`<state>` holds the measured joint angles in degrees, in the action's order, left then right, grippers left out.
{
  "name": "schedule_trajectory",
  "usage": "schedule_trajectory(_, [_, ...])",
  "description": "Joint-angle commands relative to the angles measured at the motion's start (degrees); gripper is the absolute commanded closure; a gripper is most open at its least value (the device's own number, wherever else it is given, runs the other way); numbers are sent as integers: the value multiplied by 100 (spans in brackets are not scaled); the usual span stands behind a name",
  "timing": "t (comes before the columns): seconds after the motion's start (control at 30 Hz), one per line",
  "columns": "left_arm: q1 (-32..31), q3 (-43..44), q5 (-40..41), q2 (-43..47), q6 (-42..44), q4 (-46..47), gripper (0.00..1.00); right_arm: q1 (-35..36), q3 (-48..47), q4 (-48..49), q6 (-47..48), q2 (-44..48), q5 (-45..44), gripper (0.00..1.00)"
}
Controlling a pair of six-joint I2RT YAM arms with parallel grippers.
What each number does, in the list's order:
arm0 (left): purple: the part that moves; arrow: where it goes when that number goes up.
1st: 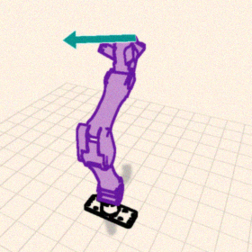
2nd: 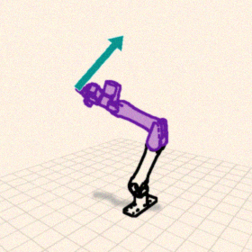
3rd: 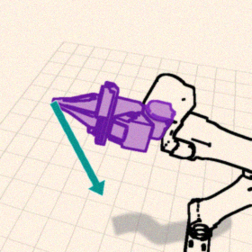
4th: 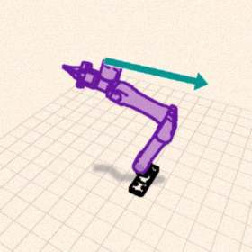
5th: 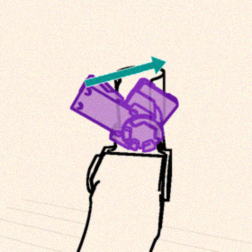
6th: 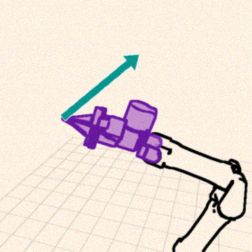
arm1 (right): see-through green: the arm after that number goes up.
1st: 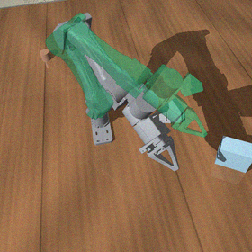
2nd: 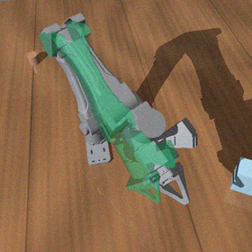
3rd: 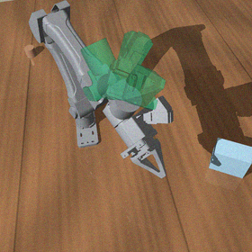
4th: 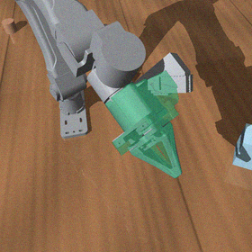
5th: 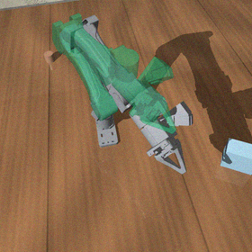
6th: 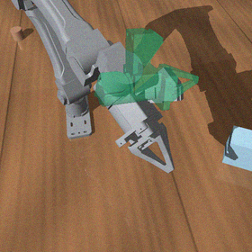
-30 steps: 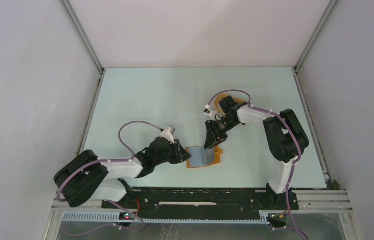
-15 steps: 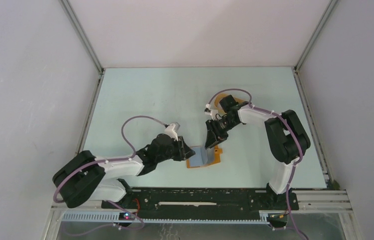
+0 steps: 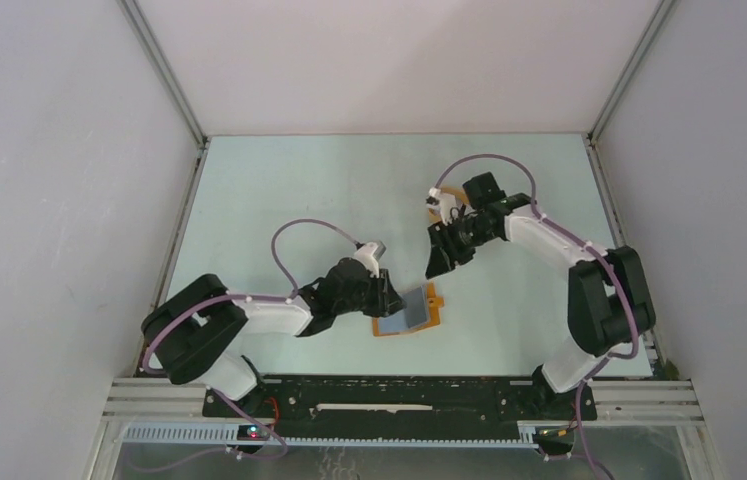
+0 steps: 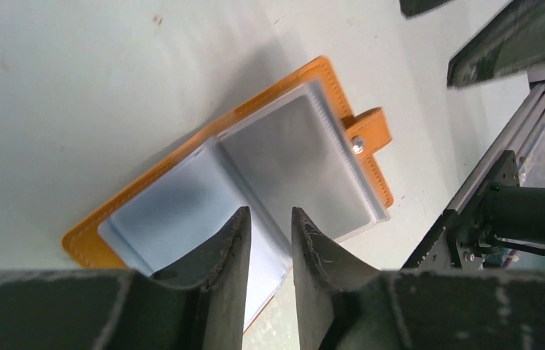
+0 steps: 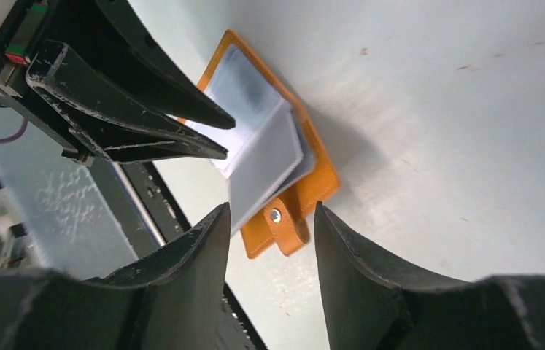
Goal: Put the credit cards into the card holder
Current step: Pick up the credit card from the storage box.
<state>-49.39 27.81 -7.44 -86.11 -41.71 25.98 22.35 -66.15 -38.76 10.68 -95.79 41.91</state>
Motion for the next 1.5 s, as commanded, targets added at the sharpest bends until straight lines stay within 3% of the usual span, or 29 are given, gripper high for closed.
schedule_trajectory(0.0, [-27, 409, -52, 130, 641, -66, 68, -389, -187, -84, 443, 773, -281, 45])
schedule_trajectory(0.23, [-13, 708, 686, 2120, 1725, -1692, 61, -980, -376, 423, 284, 1329, -820, 42])
schedule_trajectory(0.37, [149, 1119, 1070, 3033, 2183, -2530, 36, -1132, -948, 586, -36, 879, -956, 41])
schedule_trajectory(0.47, [447, 1470, 859, 3429, 2354, -3043, 23, -1338, -1525, 574, -509, 179, -867, 41])
schedule_trajectory(0.63, [765, 2145, 296, 3531, 2538, -4019, 22, -1523, -2072, 1007, -1493, -703, -1233, 43])
schedule_trajectory(0.9, [765, 2345, 1167, 3709, 3718, -5309, 21, -1647, -2347, 1649, -3136, -1693, -1637, 47])
schedule_trajectory(1.1, [864, 2199, 1519, 3693, 3919, -5445, 20, -1664, -2283, 2118, -3878, -2253, -1503, 49])
schedule_trajectory(1.47, [1134, 2106, 1609, 3736, 4045, -5494, 20, -1655, -2145, 2084, -4061, -2408, -2019, 46])
